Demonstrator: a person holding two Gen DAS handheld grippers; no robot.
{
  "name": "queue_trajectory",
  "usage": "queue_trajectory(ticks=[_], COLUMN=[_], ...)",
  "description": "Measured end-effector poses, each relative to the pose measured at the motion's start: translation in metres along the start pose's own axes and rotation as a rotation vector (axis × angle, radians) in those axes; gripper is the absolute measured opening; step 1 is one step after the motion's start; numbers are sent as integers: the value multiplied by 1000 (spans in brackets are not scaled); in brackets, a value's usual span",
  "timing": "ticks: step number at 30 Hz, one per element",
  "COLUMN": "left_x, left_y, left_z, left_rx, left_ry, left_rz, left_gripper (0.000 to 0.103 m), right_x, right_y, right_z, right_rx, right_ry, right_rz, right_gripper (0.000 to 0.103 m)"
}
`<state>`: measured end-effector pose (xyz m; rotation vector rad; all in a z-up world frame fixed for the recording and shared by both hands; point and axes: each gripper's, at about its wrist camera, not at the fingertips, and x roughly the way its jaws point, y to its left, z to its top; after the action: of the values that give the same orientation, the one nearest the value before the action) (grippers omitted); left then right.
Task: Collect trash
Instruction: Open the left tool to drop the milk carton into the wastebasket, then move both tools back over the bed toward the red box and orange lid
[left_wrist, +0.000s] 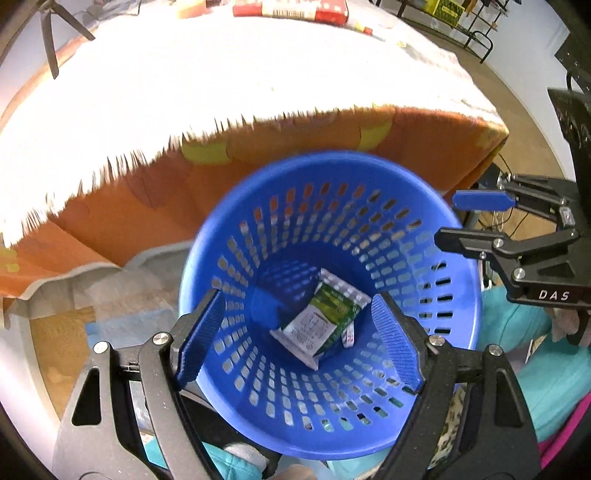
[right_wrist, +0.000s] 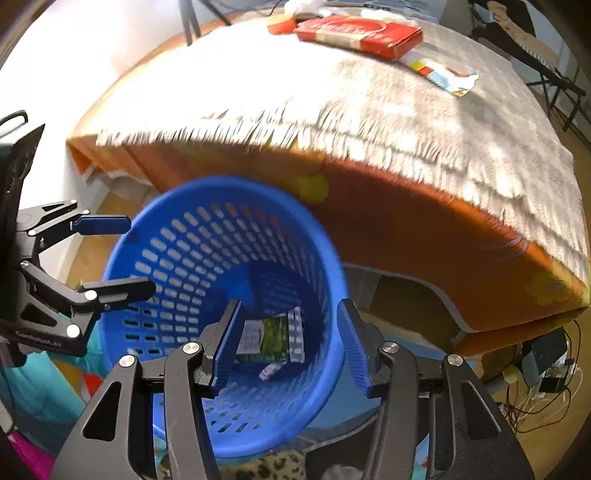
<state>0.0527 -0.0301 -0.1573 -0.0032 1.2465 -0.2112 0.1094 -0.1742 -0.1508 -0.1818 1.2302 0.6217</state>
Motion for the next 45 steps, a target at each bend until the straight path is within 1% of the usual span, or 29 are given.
queue_trajectory(ticks=[9,17,20,21,22,23,24,25,26,30,33,37,40,45], left_x=[-29,-48,-51,-52,-52,-54,-55,-55,-55,-51,-44,-34,-28,-14], left_y=[11,24,28,31,35,37,41,46,48,69,82,99,107,124], left_z=[48,95,111,120,126,129,136,144,148,175,194,217,230,249], left_rx=[-15,13,17,17,15,12,6,-1,-6,-61,-85,-128,-137,-185], left_ry=[-89,-163,-184,-193,-200,-206,-214,-221,-226,-250,-263,-267,-272,-257], left_rz=[10,51,66,71,77,82,89,92,91,86,103,96,106,82], left_gripper=[84,84,84,84,84,84,84,84,84,84,84,84,84,84], right_x=[-28,-50,-56,-57,-59,-61,-63,-65,-65,-64,-59,-46,-33,-13], right_y=[-19,-32,-36,-36,-37,-39,-40,-41,-42,-48,-54,-60,-64,-75], right_z=[31,72,90,97,104,110,118,126,133,165,185,210,224,245], right_rx=[55,20,-12,-27,-44,-57,-72,-82,-89,-114,-115,-129,-128,-113], right_ry=[-88,-176,-208,-216,-229,-240,-254,-265,-270,-282,-283,-266,-234,-208], right_rz=[22,9,25,27,30,36,38,35,39,70,75,83,98,78], right_gripper=[52,52,52,54,61,65,72,75,75,76,77,77,77,77])
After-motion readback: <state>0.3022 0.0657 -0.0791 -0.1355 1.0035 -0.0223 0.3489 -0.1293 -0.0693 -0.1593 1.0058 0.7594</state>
